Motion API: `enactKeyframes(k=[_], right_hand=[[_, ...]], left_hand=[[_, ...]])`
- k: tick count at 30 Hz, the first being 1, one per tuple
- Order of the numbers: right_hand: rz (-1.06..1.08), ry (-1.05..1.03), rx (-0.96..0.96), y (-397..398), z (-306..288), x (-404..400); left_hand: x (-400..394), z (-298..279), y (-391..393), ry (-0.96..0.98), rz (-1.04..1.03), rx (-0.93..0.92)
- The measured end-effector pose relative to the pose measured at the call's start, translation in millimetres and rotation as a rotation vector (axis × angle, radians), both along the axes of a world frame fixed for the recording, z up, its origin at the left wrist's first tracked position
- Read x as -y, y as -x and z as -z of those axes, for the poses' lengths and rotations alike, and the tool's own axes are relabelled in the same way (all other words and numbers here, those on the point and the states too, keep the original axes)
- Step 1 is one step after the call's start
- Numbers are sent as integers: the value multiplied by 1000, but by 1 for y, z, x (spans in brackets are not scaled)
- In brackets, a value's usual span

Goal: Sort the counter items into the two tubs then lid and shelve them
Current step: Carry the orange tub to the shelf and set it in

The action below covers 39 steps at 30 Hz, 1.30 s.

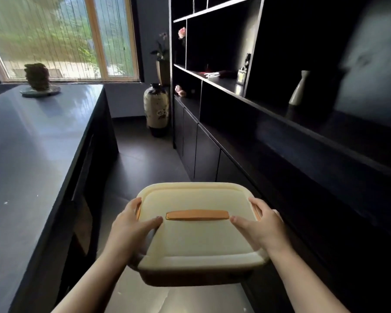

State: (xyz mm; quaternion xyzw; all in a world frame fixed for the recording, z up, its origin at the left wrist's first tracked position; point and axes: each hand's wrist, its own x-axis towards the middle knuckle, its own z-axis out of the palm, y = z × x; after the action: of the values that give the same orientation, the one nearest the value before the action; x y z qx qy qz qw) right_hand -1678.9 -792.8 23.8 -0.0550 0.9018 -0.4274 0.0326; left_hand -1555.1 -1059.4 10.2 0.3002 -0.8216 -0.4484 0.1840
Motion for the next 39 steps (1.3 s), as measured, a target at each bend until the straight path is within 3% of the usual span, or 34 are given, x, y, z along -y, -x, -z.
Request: enactKeyframes(k=[9, 24, 39], right_hand=[[66, 8, 5, 153, 7, 90], [274, 192, 9, 421, 30, 159], [851, 262, 19, 591, 72, 221]], left_hand=[[101, -1, 170, 77, 27, 69], [178, 2, 488, 96, 234, 87], [211, 38, 829, 95, 781, 177]])
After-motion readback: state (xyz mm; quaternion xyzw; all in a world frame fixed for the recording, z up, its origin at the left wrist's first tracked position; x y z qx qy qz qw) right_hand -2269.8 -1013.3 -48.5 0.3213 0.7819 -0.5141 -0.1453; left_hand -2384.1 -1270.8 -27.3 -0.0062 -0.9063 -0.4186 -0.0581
